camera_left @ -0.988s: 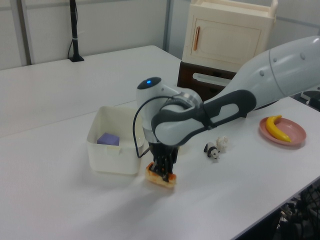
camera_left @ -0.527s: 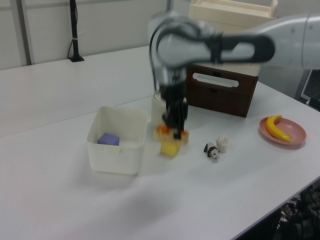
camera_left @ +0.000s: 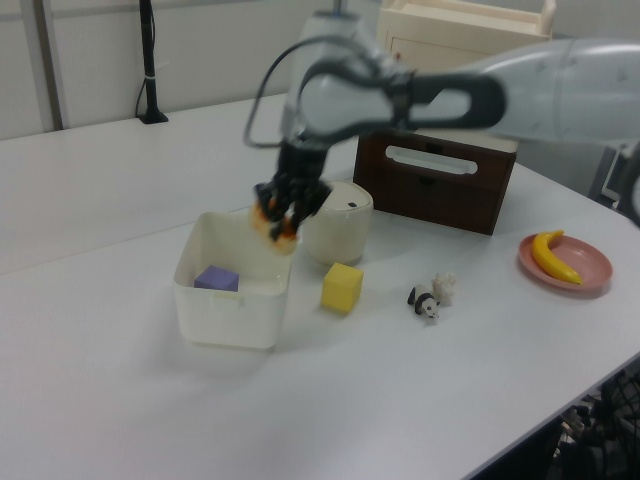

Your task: Put the bread in the basket

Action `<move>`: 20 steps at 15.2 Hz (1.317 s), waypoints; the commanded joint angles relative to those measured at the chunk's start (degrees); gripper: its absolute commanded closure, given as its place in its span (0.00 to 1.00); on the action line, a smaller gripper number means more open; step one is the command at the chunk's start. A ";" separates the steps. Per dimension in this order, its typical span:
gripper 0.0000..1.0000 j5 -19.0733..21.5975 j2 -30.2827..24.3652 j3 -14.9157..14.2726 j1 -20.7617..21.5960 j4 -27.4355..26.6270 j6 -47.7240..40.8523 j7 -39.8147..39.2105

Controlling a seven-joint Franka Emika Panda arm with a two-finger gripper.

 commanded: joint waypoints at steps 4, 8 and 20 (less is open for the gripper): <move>0.00 -2.51 3.31 -0.27 2.88 1.32 3.88 13.06; 0.00 -3.65 0.41 -0.62 1.66 2.55 -2.76 7.55; 0.00 -3.58 -11.11 -11.25 -2.30 -0.78 -23.10 -12.95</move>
